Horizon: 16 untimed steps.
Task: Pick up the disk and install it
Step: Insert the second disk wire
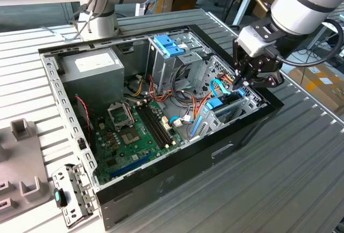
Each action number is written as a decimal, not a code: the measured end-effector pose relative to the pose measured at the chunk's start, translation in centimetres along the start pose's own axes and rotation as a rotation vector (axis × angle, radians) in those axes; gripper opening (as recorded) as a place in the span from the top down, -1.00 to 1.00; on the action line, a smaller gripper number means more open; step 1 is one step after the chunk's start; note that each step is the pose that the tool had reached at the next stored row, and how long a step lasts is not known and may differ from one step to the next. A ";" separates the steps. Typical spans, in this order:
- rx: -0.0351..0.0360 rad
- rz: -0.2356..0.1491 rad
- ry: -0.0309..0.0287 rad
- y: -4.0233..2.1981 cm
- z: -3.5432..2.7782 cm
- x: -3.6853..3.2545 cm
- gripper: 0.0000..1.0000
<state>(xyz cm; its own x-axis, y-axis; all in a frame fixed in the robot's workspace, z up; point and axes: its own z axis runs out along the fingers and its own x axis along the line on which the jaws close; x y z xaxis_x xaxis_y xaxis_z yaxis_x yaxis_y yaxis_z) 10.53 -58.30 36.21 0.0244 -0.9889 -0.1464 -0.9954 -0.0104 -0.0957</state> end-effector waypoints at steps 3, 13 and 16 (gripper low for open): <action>-0.0002 -0.001 0.0000 0.02 0.01 0.01 0.68; -0.0002 -0.001 -0.0001 0.36 0.54 0.08 0.68; -0.0002 -0.001 0.0001 0.37 0.63 0.10 0.68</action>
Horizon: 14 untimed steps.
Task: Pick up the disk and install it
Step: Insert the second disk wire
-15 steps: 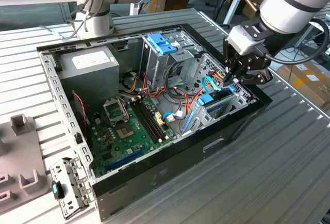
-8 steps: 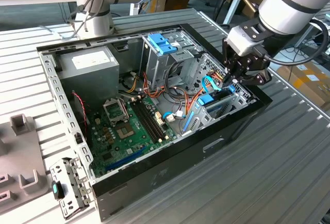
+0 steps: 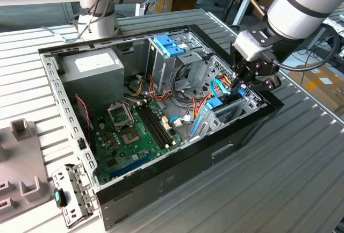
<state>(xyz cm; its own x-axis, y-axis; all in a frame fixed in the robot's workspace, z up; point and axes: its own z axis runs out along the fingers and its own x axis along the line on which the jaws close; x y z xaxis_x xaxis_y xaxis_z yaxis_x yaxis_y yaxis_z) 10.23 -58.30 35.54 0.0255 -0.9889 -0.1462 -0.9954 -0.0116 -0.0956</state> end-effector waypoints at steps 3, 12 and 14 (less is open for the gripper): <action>0.0000 0.000 -0.0004 0.01 0.10 -0.01 0.68; 0.0000 0.000 -0.0002 0.02 0.20 -0.05 0.68; 0.0000 0.000 -0.0002 0.05 0.22 -0.05 0.68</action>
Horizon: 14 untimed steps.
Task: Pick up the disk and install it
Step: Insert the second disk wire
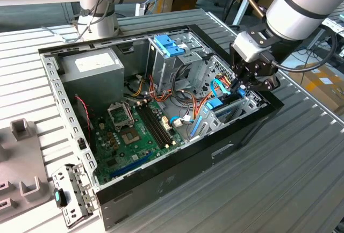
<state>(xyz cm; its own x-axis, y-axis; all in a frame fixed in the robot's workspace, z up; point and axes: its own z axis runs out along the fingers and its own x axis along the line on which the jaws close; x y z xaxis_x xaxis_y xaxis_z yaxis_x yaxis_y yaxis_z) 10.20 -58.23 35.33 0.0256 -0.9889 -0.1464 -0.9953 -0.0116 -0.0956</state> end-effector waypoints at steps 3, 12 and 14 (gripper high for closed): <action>0.0000 0.000 0.0004 0.01 0.07 0.01 0.68; -0.0002 -0.001 0.0074 0.02 0.09 0.06 0.68; -0.0002 -0.001 0.0087 0.02 0.08 0.06 0.68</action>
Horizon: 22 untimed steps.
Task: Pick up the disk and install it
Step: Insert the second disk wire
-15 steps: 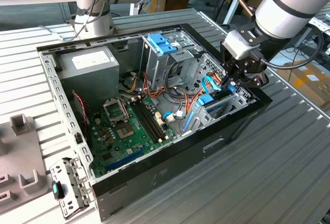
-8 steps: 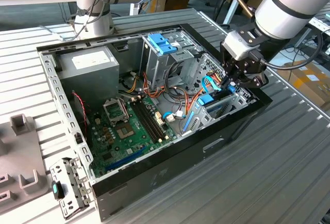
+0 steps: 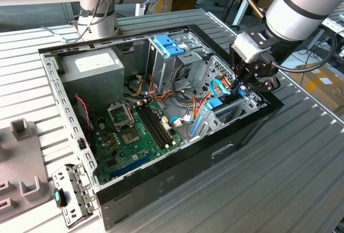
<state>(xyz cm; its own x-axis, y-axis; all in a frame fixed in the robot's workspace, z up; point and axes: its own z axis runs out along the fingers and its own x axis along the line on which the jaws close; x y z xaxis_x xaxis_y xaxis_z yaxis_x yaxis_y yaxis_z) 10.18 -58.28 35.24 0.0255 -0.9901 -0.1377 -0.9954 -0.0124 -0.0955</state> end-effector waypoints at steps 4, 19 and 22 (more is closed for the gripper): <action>0.0001 0.000 0.0002 0.08 0.00 -0.01 0.68; 0.0000 0.000 0.0002 0.19 0.40 0.05 0.68; 0.0001 0.000 -0.0029 0.20 0.42 0.05 0.68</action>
<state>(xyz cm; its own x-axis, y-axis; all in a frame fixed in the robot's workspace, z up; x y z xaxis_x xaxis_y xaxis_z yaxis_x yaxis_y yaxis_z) 10.03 -58.27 34.80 0.0255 -0.9897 -0.1406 -0.9953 -0.0120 -0.0956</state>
